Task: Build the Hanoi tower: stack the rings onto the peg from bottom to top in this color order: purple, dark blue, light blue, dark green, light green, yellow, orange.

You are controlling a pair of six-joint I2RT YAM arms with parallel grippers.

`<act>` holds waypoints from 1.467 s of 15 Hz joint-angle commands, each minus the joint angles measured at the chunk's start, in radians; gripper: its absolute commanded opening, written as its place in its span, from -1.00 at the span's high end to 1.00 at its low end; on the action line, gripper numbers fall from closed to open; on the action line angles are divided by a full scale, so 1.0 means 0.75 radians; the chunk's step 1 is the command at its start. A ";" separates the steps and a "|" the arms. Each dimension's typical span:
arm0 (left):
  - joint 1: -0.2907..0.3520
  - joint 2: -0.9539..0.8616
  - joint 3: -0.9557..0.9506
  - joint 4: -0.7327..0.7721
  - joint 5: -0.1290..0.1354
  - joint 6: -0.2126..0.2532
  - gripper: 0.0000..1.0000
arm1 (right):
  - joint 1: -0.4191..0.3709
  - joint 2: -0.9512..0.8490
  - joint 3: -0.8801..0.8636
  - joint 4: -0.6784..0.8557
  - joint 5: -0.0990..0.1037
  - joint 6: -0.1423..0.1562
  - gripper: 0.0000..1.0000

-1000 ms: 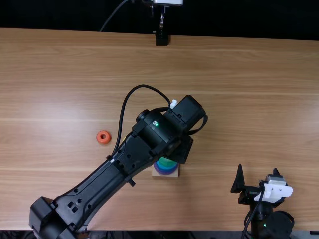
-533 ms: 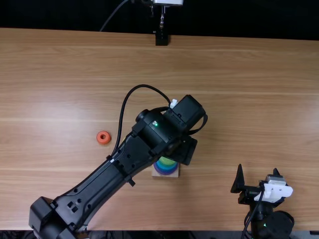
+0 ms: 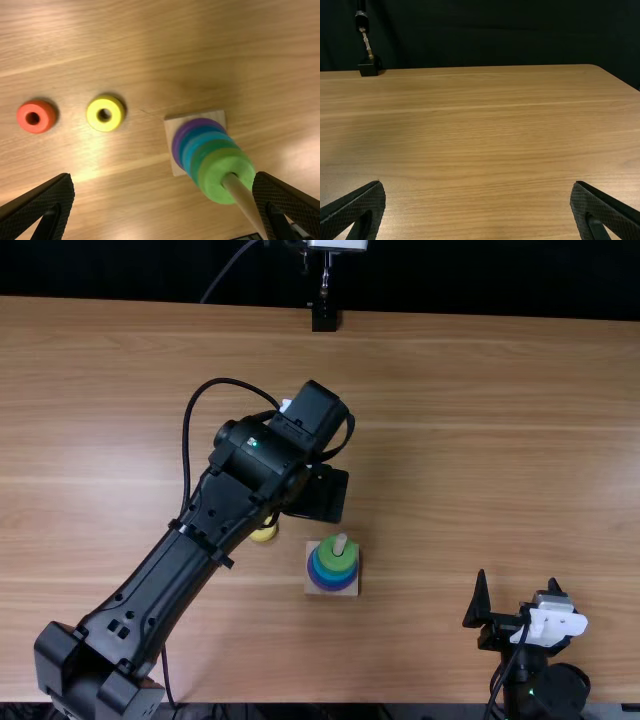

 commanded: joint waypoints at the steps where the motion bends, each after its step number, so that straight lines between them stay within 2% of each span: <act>1: 0.057 -0.002 0.041 -0.006 -0.011 0.007 -1.00 | -0.013 -0.017 -0.082 -0.085 0.023 0.000 -1.00; 2: 0.092 -0.002 0.012 -0.013 -0.023 0.022 -1.00 | -0.013 -0.017 -0.082 -0.085 0.021 0.000 -1.00; 4: 0.119 0.000 -0.108 -0.001 -0.077 0.098 -1.00 | -0.013 -0.017 -0.082 -0.088 0.021 0.000 -1.00; 6: 0.143 0.002 -0.209 0.004 -0.082 0.142 -1.00 | -0.013 -0.017 -0.082 -0.085 0.023 0.000 -1.00; 9: 0.162 0.014 -0.315 0.041 -0.082 0.147 -1.00 | -0.013 -0.017 -0.082 -0.085 0.021 0.000 -1.00; 13: 0.160 0.043 -0.475 0.281 -0.077 0.147 -1.00 | -0.013 -0.017 -0.082 -0.085 0.021 0.000 -1.00; 22: 0.160 0.176 -0.579 0.424 -0.072 0.150 -1.00 | -0.013 -0.017 -0.082 -0.085 0.021 0.000 -1.00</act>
